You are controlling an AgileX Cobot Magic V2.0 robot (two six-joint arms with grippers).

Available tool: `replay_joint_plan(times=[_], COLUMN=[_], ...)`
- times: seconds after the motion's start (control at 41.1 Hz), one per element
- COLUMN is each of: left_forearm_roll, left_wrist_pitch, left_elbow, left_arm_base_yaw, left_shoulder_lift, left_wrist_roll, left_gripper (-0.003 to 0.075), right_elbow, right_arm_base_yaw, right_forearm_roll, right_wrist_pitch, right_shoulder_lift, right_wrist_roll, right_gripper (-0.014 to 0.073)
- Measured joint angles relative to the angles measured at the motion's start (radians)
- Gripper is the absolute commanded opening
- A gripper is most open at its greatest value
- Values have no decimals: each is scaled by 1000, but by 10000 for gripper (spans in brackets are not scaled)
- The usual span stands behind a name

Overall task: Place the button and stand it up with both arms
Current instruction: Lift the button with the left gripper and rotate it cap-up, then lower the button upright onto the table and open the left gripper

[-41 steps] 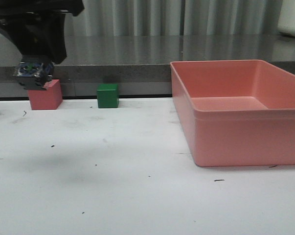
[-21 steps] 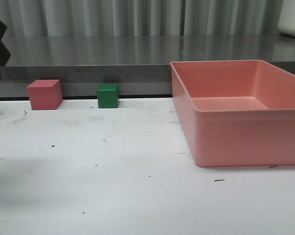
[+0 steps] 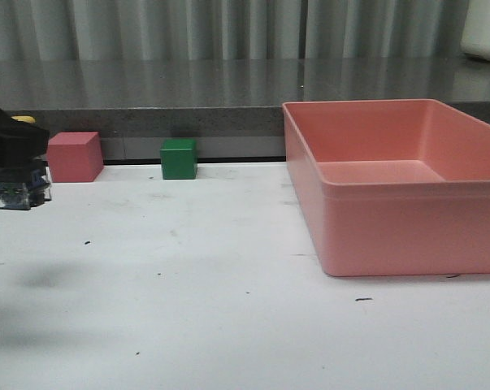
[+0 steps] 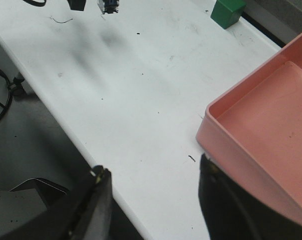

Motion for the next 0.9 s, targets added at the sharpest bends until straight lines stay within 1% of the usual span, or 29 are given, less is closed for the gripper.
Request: replay_joint_plan(times=[0.122, 0.243, 0.365, 0.632, 0.9], left_forearm_roll=[0, 2, 4, 6, 8], left_wrist_pitch=[-120, -200, -263, -323, -353], left_elbow=[-2, -6, -7, -36, -84], left_arm_base_yaw=[17, 32, 45, 60, 60], left_shoulder_lift=[90, 163, 217, 306, 404], left_wrist_roll=[0, 2, 37, 86, 96], left_gripper=[137, 137, 137, 137, 137], right_elbow=[0, 0, 0, 0, 0], right_arm_base_yaw=[0, 0, 0, 0, 0], right_forearm_roll=[0, 0, 0, 0, 0], right_wrist_pitch=[0, 0, 0, 0, 0], right_shoulder_lift=[0, 0, 0, 0, 0], right_wrist_roll=[0, 0, 0, 0, 0], right_gripper=[411, 411, 411, 411, 411])
